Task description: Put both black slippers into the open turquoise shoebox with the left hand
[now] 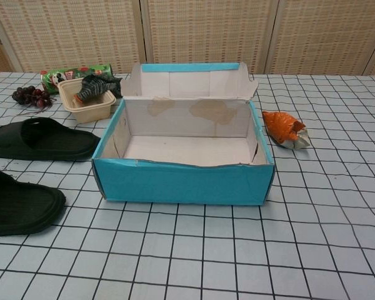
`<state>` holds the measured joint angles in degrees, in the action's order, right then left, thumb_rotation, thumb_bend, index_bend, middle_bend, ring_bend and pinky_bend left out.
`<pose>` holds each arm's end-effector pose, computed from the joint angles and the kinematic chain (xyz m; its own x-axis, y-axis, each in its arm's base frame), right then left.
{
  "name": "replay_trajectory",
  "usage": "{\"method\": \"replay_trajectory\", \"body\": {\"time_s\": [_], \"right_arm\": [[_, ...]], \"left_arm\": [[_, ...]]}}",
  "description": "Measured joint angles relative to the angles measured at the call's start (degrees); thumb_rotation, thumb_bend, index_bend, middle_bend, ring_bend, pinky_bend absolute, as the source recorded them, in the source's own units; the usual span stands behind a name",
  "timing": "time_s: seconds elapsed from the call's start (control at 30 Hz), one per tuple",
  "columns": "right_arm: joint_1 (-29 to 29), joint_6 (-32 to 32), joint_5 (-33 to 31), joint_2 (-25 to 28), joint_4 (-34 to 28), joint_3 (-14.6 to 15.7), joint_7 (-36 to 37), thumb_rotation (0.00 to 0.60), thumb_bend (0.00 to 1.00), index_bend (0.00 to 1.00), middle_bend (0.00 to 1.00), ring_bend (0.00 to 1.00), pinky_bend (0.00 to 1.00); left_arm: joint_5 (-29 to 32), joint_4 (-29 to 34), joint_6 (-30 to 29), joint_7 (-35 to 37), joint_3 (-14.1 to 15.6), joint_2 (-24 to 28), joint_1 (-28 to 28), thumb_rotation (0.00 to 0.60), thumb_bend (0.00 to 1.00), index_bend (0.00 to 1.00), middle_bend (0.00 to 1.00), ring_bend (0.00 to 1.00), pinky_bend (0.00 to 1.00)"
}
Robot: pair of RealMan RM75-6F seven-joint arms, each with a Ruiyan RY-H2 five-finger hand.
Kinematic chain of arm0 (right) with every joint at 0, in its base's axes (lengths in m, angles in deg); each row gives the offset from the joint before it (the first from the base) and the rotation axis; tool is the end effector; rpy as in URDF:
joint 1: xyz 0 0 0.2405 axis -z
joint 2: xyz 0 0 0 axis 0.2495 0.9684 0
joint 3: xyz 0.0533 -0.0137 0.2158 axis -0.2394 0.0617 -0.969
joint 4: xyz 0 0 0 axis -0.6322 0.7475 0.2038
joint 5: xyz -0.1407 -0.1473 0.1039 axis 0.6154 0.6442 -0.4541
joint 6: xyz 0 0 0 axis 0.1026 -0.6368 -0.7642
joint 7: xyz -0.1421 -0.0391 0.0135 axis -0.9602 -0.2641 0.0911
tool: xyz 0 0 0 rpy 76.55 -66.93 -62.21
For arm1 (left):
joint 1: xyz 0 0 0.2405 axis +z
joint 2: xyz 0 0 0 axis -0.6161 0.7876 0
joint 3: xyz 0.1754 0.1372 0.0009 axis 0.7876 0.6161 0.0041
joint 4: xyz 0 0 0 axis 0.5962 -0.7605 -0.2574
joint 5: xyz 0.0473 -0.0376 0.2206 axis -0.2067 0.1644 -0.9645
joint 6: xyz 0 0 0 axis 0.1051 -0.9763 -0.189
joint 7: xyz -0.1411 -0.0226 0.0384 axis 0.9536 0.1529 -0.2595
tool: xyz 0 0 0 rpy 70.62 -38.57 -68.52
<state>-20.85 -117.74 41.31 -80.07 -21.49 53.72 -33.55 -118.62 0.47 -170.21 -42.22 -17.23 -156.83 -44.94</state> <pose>-0.2838 -0.1866 0.1060 0.4726 -0.0755 0.8780 -0.8810 -0.0633 0.4688 -0.2950 0.1937 0.1186 0.4974 -0.0047 0.8675 0.8660 -0.0576 -0.4968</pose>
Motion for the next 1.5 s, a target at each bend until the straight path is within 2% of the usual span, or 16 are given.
{"method": "replay_trajectory", "body": {"time_s": [0.23, 0.53, 0.7, 1.0, 1.5], "right_arm": [[0.56, -2.03, 1.84, 1.76, -1.72, 0.32, 3.72, 0.6, 0.17, 0.0, 0.0, 0.0, 0.0], [2.37, -4.86, 4.41, 5.58, -4.48, 1.5, 7.52, 0.6, 0.17, 0.0, 0.0, 0.0, 0.0], [2.22, -4.12, 5.13, 5.97, -4.98, 2.08, 8.25, 0.6, 0.17, 0.0, 0.0, 0.0, 0.0], [2.13, -3.55, 5.07, 6.49, -5.31, 2.24, 8.87, 0.6, 0.17, 0.0, 0.0, 0.0, 0.0], [1.42, -1.31, 4.09, 7.17, -5.84, 2.4, 9.34, 0.6, 0.17, 0.0, 0.0, 0.0, 0.0]], "left_arm": [[1.13, 3.91, 5.89, -0.99, 2.49, 1.75, -0.61, 0.6, 0.35, 0.0, 0.0, 0.0, 0.08], [1.19, 5.97, 12.85, -2.02, 5.1, 2.53, -2.66, 0.6, 0.34, 0.0, 0.0, 0.0, 0.06], [3.68, 5.64, 15.87, -3.49, 4.82, 1.21, -3.81, 0.6, 0.33, 0.0, 0.0, 0.0, 0.06], [12.12, 7.29, 22.14, -11.69, 3.3, -0.34, -6.92, 0.6, 0.33, 0.0, 0.0, 0.0, 0.06], [15.29, 9.16, 26.08, -14.63, 2.82, -1.92, -10.46, 0.6, 0.34, 0.0, 0.0, 0.0, 0.06]]}}
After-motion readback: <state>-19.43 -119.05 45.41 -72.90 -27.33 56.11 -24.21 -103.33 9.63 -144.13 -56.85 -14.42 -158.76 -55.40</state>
